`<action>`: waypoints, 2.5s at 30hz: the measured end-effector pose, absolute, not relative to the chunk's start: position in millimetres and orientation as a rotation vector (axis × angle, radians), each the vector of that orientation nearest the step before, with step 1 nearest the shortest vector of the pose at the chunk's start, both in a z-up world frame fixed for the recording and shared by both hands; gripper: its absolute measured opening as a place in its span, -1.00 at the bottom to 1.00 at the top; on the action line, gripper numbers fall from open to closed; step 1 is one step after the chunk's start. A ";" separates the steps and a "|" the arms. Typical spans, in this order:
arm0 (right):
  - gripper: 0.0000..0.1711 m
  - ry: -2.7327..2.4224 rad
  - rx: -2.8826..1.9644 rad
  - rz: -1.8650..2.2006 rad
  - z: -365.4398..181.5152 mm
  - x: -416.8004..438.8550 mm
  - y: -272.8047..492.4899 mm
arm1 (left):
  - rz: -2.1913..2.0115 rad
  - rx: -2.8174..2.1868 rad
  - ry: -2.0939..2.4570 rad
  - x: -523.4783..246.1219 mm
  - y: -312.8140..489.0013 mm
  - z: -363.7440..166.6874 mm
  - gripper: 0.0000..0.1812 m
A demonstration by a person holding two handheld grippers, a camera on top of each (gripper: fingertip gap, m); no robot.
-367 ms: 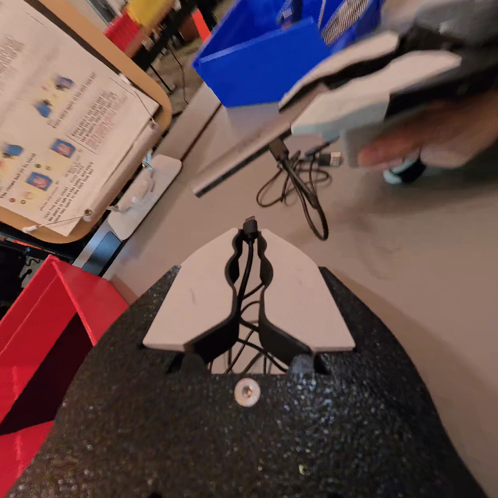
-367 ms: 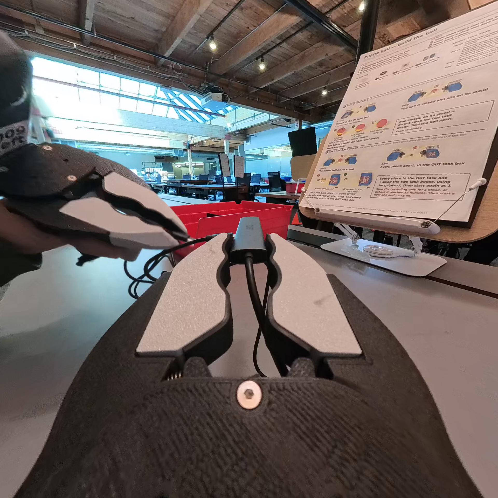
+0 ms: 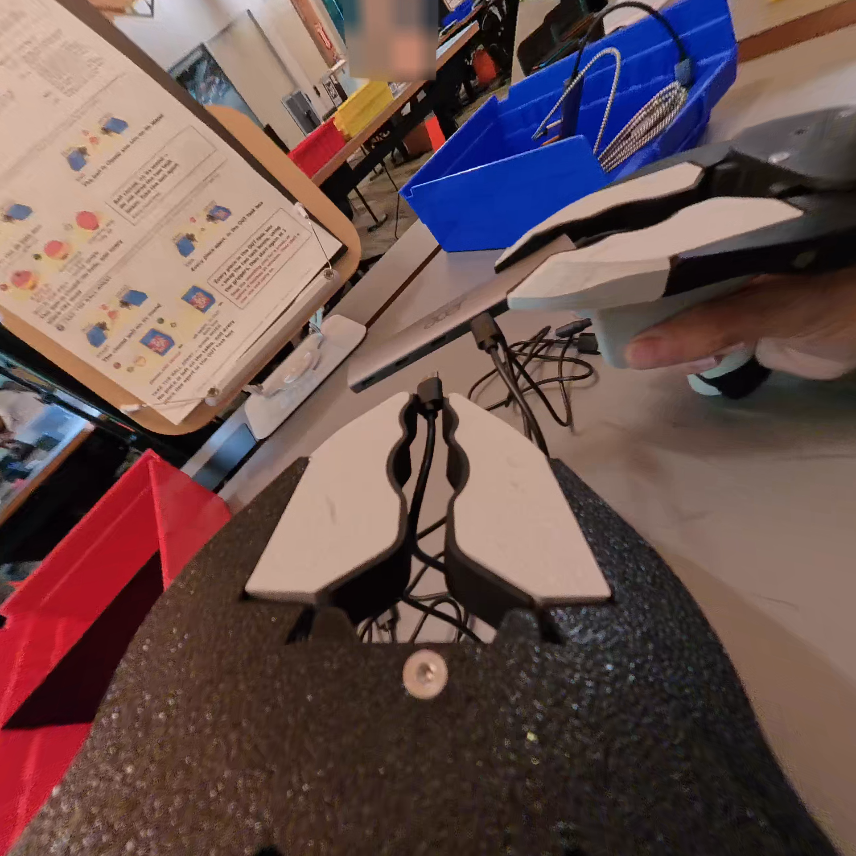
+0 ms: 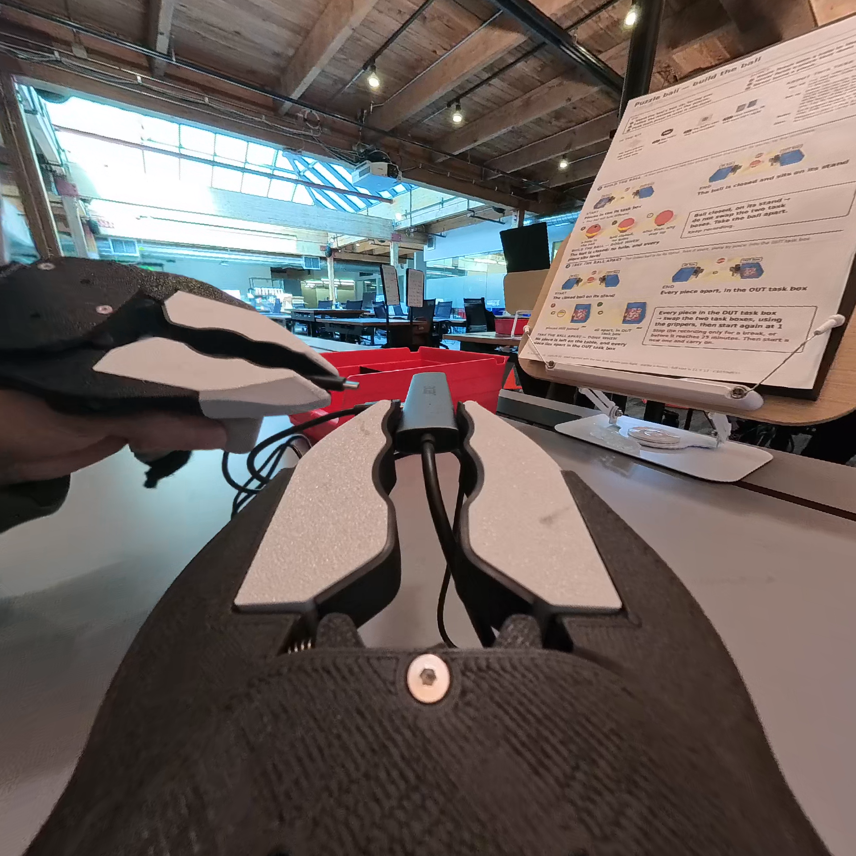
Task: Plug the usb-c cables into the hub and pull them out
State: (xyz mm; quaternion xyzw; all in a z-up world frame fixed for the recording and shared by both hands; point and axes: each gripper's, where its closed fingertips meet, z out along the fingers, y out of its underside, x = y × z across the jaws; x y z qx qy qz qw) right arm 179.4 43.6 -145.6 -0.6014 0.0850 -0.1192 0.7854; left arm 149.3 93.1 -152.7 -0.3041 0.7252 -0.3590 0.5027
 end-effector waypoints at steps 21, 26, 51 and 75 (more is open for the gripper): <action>-0.72 0.156 -1.282 -0.205 -144.1 164.1 51.2 | -0.955 -0.785 1.619 155.8 88.2 -153.8 -0.89; -0.72 0.145 -1.303 -0.175 -146.1 162.7 53.8 | -0.861 -0.732 1.638 154.4 90.9 -153.3 -0.89; -0.72 0.193 -1.266 -0.115 -144.1 164.6 51.2 | -1.281 -0.991 1.441 157.2 84.2 -154.6 -0.89; -0.71 0.156 -1.297 -0.171 -145.8 158.2 56.5 | -1.187 -1.093 1.477 154.0 91.7 -161.1 -0.89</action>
